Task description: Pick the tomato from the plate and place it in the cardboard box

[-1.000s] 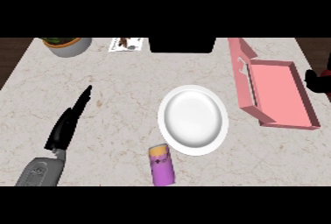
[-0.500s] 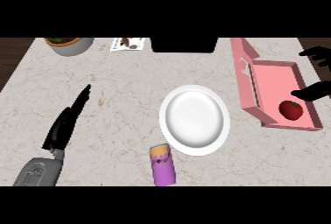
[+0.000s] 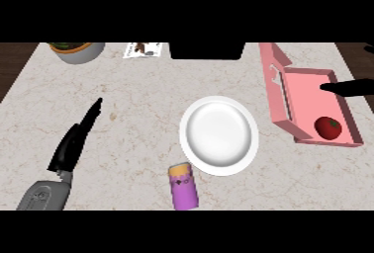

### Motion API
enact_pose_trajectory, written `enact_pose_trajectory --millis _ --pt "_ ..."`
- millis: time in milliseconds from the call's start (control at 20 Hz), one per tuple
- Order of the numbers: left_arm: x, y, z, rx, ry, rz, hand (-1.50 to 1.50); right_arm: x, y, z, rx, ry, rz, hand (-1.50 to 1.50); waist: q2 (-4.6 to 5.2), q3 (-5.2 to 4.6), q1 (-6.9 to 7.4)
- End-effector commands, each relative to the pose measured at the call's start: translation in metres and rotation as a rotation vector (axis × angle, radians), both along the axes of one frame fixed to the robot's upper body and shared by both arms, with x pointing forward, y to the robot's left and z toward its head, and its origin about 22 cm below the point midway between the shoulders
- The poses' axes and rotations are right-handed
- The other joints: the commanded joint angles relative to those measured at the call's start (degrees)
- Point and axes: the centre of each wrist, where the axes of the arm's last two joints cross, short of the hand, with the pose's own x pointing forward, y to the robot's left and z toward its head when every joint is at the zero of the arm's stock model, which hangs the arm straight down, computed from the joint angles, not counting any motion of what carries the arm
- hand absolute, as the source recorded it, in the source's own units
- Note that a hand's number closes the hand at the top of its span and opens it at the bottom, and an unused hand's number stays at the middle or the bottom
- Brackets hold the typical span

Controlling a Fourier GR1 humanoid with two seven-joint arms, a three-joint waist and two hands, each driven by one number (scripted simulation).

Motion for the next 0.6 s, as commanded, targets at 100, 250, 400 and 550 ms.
enact_pose_trajectory --millis 100,250,400,550 --pt "0.002 -0.010 0.003 -0.002 -0.002 0.001 0.00 -0.005 -0.042 -0.005 0.253 -0.113 -0.084 -1.50 -0.02 0.01 -0.12" --pt "0.003 0.005 0.007 0.002 -0.006 0.014 0.00 -0.010 -0.051 -0.018 0.314 -0.218 -0.155 -1.50 0.06 0.01 0.00" --pt "0.008 -0.008 0.008 -0.008 0.002 -0.010 0.00 -0.031 -0.093 -0.027 0.312 -0.295 -0.162 -1.50 0.24 0.04 0.01" --pt "0.008 -0.002 0.009 0.016 0.001 0.008 0.00 -0.051 -0.126 -0.022 0.342 -0.334 -0.166 -1.50 0.22 0.05 -0.05"
